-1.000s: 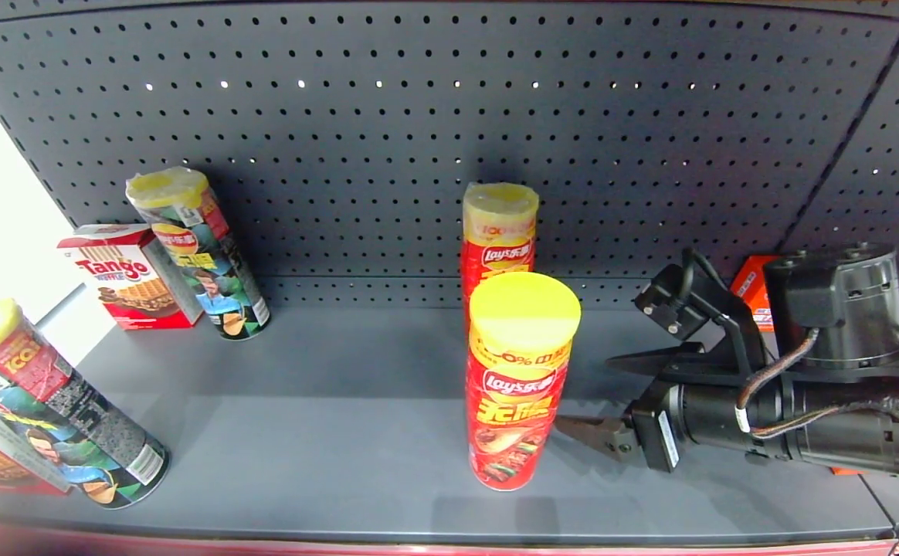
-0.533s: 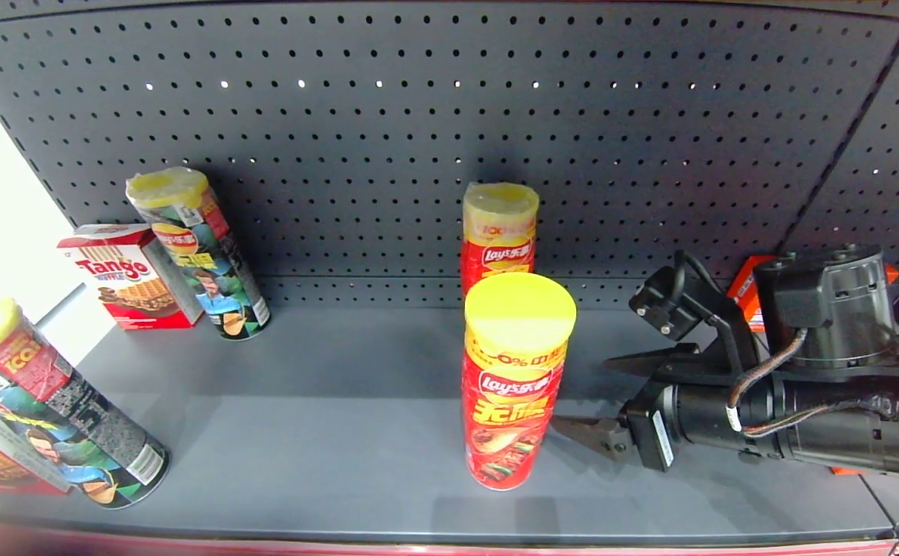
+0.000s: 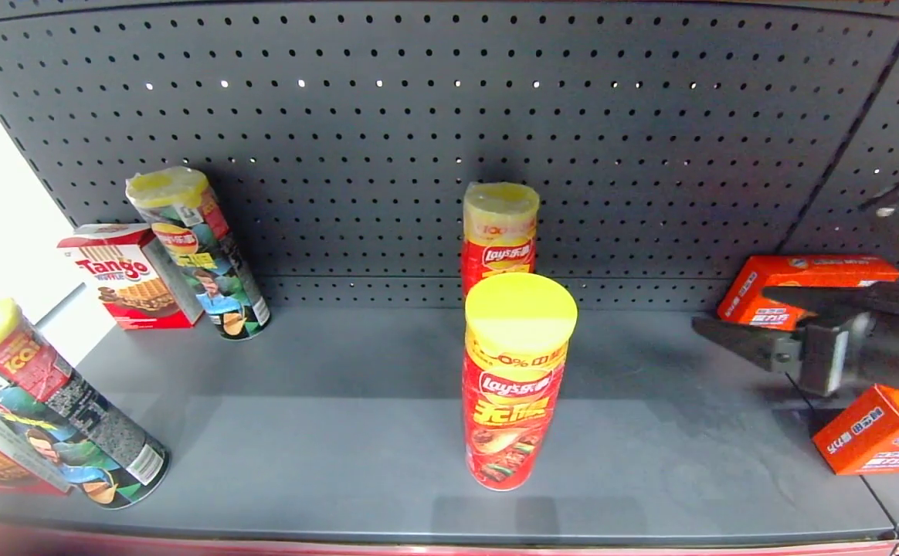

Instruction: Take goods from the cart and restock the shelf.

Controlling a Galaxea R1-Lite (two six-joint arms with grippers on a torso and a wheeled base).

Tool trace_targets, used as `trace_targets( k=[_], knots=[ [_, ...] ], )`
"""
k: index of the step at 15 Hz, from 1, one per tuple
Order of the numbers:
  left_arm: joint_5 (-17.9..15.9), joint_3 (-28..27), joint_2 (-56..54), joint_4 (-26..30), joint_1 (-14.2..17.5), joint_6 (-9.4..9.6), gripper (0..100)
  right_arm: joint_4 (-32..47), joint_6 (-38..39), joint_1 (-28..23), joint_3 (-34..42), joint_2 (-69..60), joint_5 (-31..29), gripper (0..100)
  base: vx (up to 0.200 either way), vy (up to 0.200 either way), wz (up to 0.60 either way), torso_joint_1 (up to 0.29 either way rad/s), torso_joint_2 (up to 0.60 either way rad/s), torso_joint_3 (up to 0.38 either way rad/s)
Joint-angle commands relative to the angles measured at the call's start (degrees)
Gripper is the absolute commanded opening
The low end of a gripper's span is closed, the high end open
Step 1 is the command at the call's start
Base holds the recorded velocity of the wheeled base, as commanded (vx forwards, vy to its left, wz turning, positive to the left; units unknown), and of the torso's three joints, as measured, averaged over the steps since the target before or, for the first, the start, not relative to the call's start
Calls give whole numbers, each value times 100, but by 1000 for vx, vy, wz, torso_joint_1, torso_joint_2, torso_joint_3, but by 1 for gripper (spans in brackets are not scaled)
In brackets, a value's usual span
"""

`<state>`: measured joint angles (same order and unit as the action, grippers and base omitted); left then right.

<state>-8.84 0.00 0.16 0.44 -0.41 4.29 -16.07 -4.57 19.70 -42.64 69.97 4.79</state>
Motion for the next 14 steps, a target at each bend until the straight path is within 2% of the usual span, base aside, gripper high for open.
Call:
trace_targets(
  k=[1,2,5,9,11,12,13,14],
  knots=[
    [-4,0,11,0,-2,2,100,25,62,-1522,1302,-2489,-48,100,0,0,0,0,0,0],
    [-4,0,11,0,-2,2,100,33,44,-1750,1830,-3236,-110,100,0,0,0,0,0,0],
    [-4,0,11,0,6,2,100,236,35,-1970,2788,-4774,-198,100,0,0,0,0,0,0],
    [5,0,2,-18,24,2,100,1809,53,-2172,3755,-6655,-347,100,0,0,0,0,0,0],
    [5,0,-7,-18,24,2,100,1624,70,-2049,4115,-6971,-962,100,0,0,0,0,0,0],
    [5,0,2,-18,24,2,100,1598,176,-2049,4132,-6971,-875,100,0,0,0,0,0,0],
    [5,0,2,-18,24,2,100,1598,475,-2049,4255,-6971,-541,100,0,0,0,0,0,0],
    [5,0,2,-18,24,2,100,1598,475,-2049,4264,-6971,-558,100,0,0,0,0,0,0]
  ],
)
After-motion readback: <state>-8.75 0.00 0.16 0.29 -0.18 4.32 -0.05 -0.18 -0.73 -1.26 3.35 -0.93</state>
